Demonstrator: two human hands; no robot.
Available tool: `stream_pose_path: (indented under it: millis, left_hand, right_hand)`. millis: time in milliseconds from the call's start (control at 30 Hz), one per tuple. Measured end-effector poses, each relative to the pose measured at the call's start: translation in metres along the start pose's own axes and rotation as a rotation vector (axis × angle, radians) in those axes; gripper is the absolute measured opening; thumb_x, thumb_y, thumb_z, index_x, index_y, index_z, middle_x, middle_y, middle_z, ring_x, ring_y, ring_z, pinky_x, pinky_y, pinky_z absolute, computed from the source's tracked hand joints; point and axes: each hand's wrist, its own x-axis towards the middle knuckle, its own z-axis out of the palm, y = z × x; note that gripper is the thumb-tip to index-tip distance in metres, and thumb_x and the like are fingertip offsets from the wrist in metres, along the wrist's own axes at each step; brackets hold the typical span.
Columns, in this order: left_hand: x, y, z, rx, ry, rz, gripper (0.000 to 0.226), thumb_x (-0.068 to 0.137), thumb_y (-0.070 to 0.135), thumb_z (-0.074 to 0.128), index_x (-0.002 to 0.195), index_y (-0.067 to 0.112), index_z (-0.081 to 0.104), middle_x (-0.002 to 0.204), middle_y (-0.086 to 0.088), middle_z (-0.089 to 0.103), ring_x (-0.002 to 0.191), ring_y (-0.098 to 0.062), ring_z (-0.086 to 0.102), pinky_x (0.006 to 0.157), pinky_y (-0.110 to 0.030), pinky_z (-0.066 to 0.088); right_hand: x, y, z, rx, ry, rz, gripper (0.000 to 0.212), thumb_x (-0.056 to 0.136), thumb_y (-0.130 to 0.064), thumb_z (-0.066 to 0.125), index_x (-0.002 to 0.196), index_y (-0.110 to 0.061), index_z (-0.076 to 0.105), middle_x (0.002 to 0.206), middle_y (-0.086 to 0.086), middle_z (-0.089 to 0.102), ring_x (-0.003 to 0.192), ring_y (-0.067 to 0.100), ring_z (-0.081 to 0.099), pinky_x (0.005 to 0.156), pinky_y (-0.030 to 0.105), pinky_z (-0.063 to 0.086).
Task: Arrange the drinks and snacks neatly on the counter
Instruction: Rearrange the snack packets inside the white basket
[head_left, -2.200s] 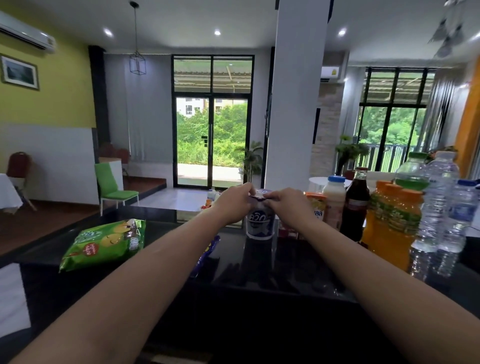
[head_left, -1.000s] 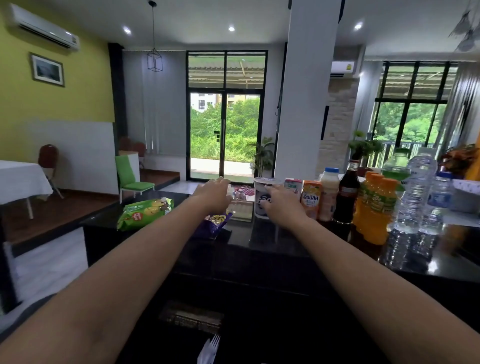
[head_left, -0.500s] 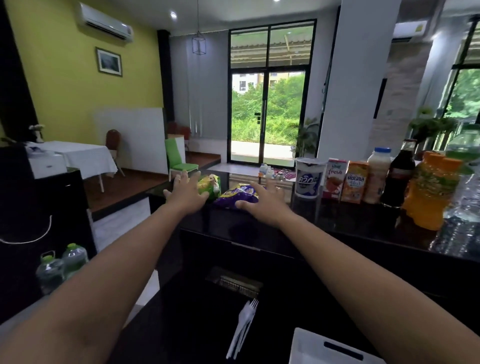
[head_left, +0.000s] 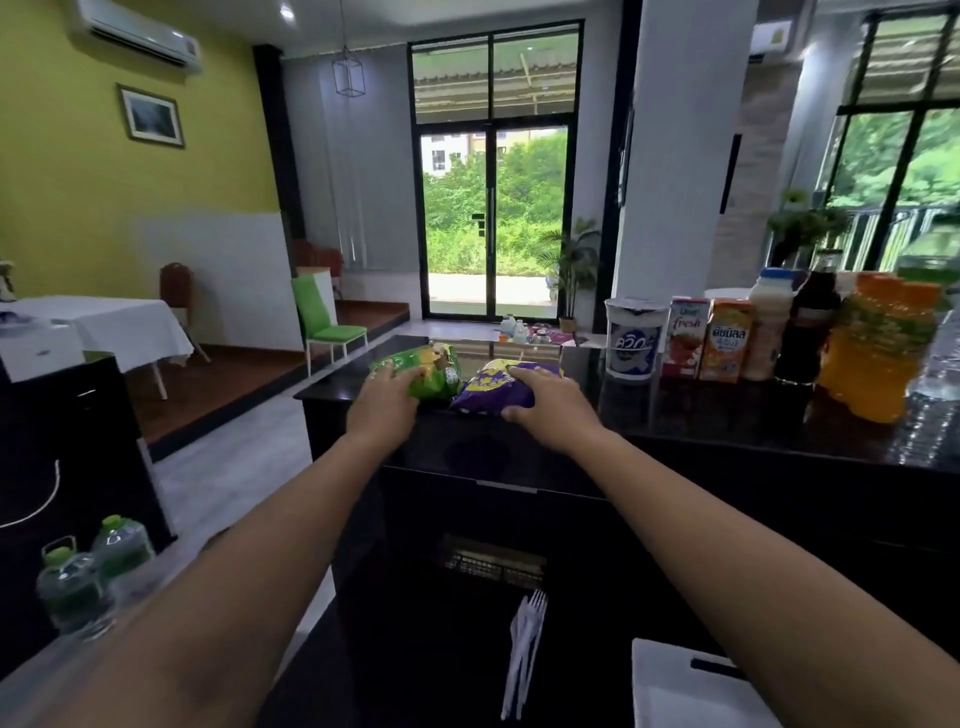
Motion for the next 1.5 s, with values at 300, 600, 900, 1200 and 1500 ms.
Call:
stream_pose_path:
  millis: [300, 600, 900, 1200, 1500]
  left_hand:
    - [-0.019, -0.003, -0.008, -0.078, 0.218, 0.118, 0.047, 0.092, 0.003, 0.046, 0.128, 0.030, 0.059, 0.139, -0.004, 0.053, 0.120, -0.030, 0.052, 0.087, -0.044, 0.052]
    - [-0.071, 0.041, -0.014, -0.230, 0.292, 0.345, 0.035, 0.094, 0.011, 0.049, 0.123, 0.024, 0.064, 0.136, -0.008, 0.055, 0.122, -0.031, 0.051, 0.089, -0.041, 0.049]
    - [-0.175, 0.123, 0.021, -0.379, 0.145, 0.524, 0.035, 0.091, 0.006, 0.056, 0.119, 0.023, 0.068, 0.136, -0.010, 0.055, 0.122, -0.031, 0.052, 0.088, -0.040, 0.052]
    - [-0.275, 0.162, 0.080, -0.283, -0.032, 0.533, 0.034, 0.088, 0.008, 0.061, 0.117, 0.025, 0.068, 0.133, -0.010, 0.057, 0.117, -0.031, 0.056, 0.072, -0.042, 0.057]
    - [-0.323, 0.178, 0.129, -0.137, -0.178, 0.458, 0.035, 0.090, 0.010, 0.059, 0.122, 0.024, 0.066, 0.134, -0.013, 0.055, 0.117, -0.034, 0.053, 0.069, -0.041, 0.053]
  right_hand:
    - [-0.032, 0.000, -0.010, 0.113, 0.203, 0.054, 0.045, 0.086, -0.025, 0.064, 0.130, -0.028, 0.056, 0.124, 0.002, 0.064, 0.110, 0.019, 0.059, 0.087, 0.027, 0.046]
    - [-0.117, 0.019, -0.074, 0.068, 0.290, 0.078, 0.041, 0.083, -0.025, 0.066, 0.124, -0.027, 0.062, 0.119, -0.001, 0.067, 0.109, 0.020, 0.059, 0.090, 0.031, 0.045]
    - [-0.251, 0.070, -0.112, -0.058, 0.266, 0.243, 0.043, 0.084, -0.027, 0.064, 0.126, -0.032, 0.059, 0.117, 0.001, 0.066, 0.109, 0.023, 0.057, 0.083, 0.034, 0.048]
    - [-0.358, 0.117, -0.091, -0.201, 0.157, 0.334, 0.044, 0.090, -0.031, 0.060, 0.133, -0.031, 0.053, 0.131, 0.001, 0.058, 0.122, 0.022, 0.049, 0.087, 0.037, 0.050]
    - [-0.393, 0.174, -0.041, -0.307, 0.061, 0.402, 0.043, 0.095, -0.035, 0.053, 0.137, -0.030, 0.048, 0.138, -0.001, 0.053, 0.128, 0.024, 0.041, 0.093, 0.036, 0.045]
